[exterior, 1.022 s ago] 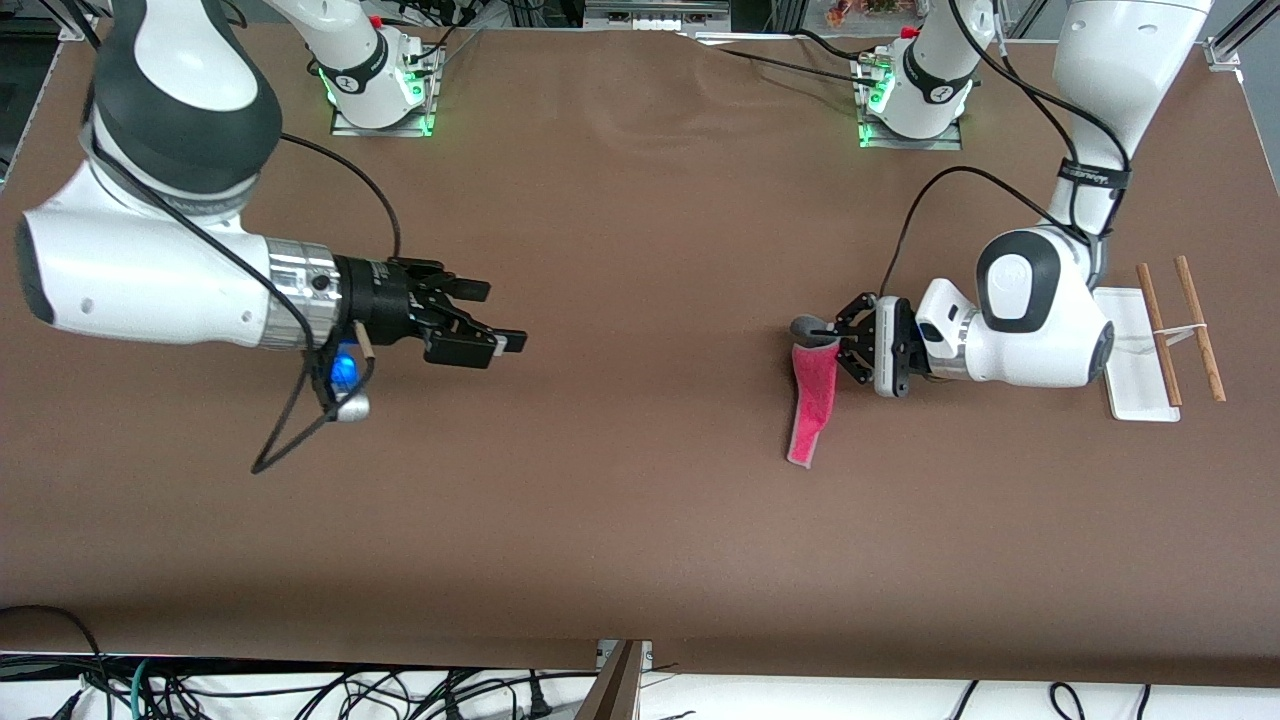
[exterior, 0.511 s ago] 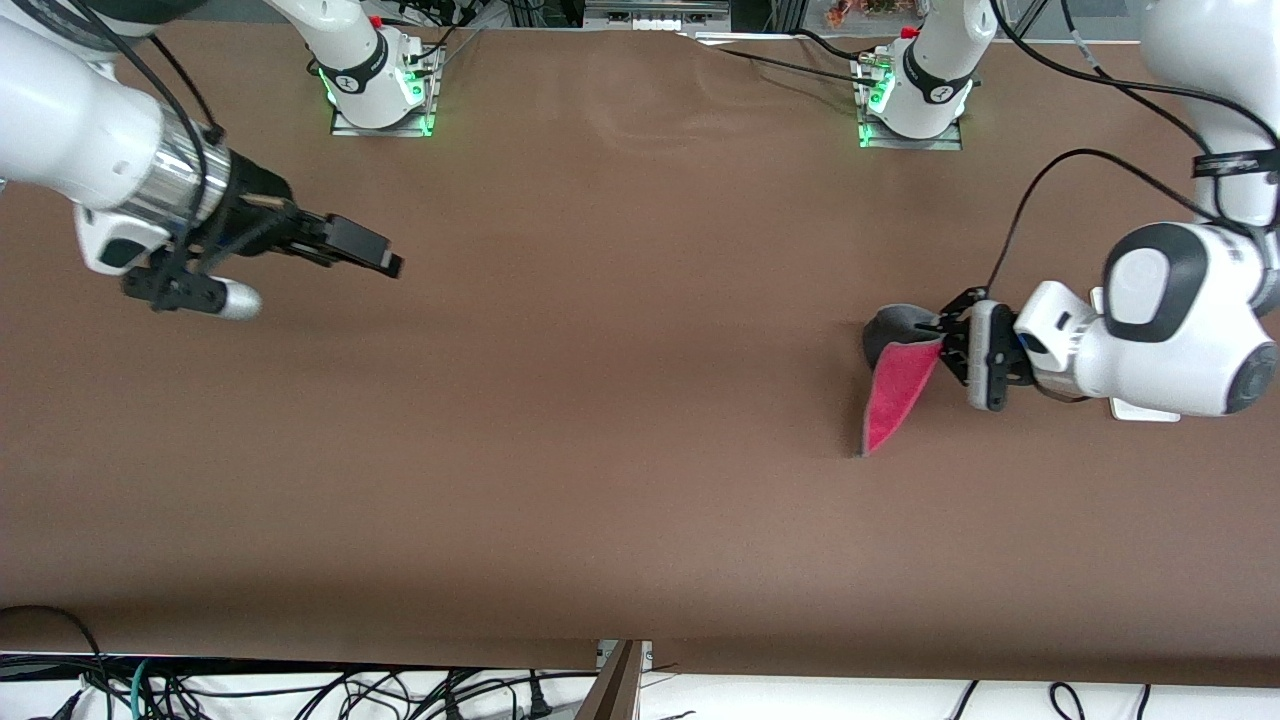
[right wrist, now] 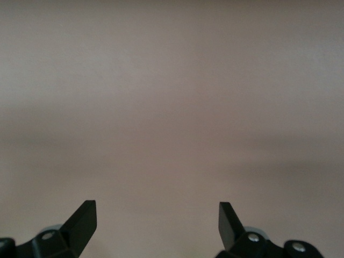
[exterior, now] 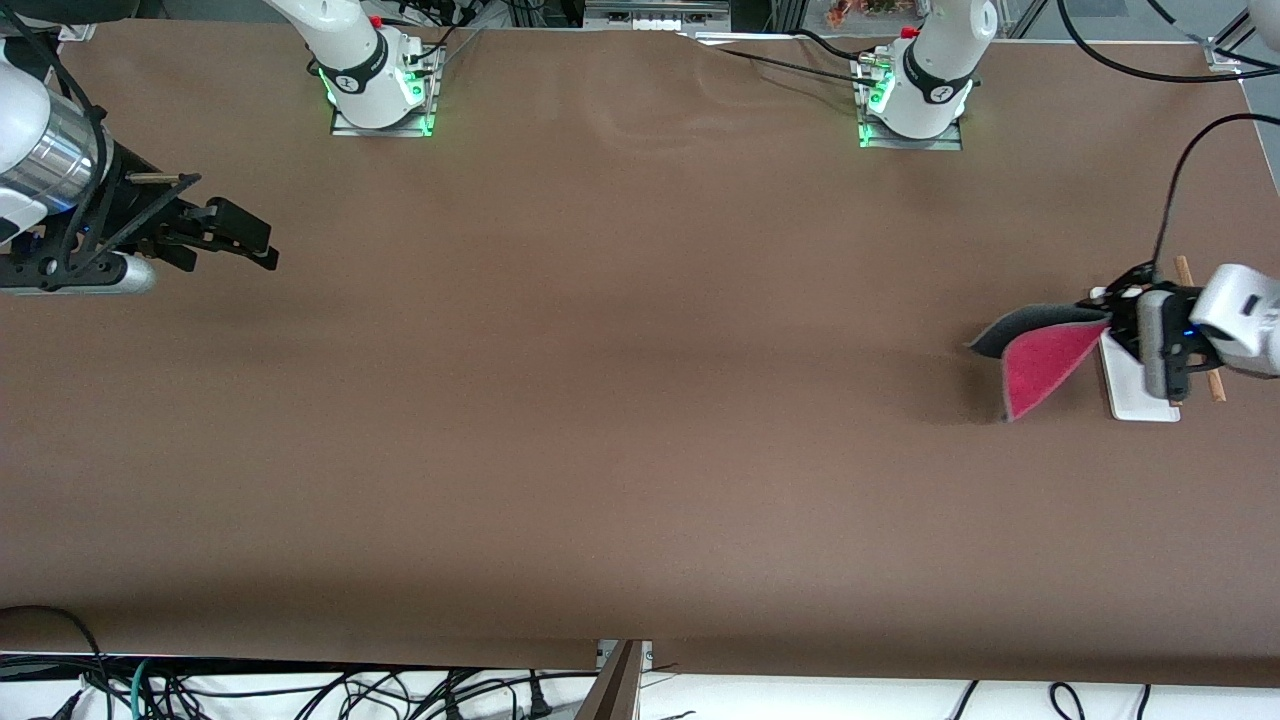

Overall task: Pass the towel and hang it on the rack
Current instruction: 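Open the right gripper and carry the towel toward the rack with the left gripper, then drape the towel over the wooden rack dowel with the left gripper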

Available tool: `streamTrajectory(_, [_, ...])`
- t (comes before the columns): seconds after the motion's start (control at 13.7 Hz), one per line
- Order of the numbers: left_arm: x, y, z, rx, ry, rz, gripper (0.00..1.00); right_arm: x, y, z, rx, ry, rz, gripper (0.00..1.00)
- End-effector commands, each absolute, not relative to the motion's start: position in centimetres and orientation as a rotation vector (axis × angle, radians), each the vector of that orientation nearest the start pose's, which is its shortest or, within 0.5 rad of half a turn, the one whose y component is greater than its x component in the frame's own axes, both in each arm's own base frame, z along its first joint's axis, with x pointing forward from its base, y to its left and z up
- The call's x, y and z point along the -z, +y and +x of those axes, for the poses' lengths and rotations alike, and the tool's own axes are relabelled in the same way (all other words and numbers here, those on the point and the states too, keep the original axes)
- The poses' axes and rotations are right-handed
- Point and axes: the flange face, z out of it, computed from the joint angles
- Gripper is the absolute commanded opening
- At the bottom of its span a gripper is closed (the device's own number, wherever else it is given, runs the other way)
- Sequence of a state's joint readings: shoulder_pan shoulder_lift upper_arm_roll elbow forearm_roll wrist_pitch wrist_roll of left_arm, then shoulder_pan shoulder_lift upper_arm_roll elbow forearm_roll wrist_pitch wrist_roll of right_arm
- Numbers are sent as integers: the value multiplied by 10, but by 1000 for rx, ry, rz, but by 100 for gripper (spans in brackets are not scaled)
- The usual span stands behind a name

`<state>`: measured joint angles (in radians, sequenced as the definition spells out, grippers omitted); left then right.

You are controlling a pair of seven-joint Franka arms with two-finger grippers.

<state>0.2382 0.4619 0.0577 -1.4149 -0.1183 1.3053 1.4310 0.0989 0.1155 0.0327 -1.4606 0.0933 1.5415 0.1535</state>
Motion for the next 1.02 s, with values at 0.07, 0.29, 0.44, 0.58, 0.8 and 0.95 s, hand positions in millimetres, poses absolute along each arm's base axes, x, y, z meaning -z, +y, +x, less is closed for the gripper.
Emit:
streamTrajectory(0.07, [-406, 232, 581, -707, 1825, -2999, 0, -606, 68, 574, -77, -62, -3144, 100])
streamTrajectory(0.29, [-406, 291, 568, -714, 1666, -2954, 0, -578, 68, 579, -62, -63, -3148, 100])
streamTrajectory(0.44, [-393, 332, 564, -647, 1573, -2937, 0, -578, 68, 579, -67, -63, -3148, 100])
streamTrajectory(0.58, [-370, 369, 554, -609, 1502, -2969, 0, -574, 68, 580, -79, -56, -3149, 100])
streamTrajectory(0.8, [-346, 399, 547, -561, 1448, -2973, 0, -573, 68, 580, -84, -56, -3149, 100])
streamTrajectory(0.95, [-329, 409, 543, -562, 1429, -2989, 0, -575, 67, 581, -76, -51, -3149, 100])
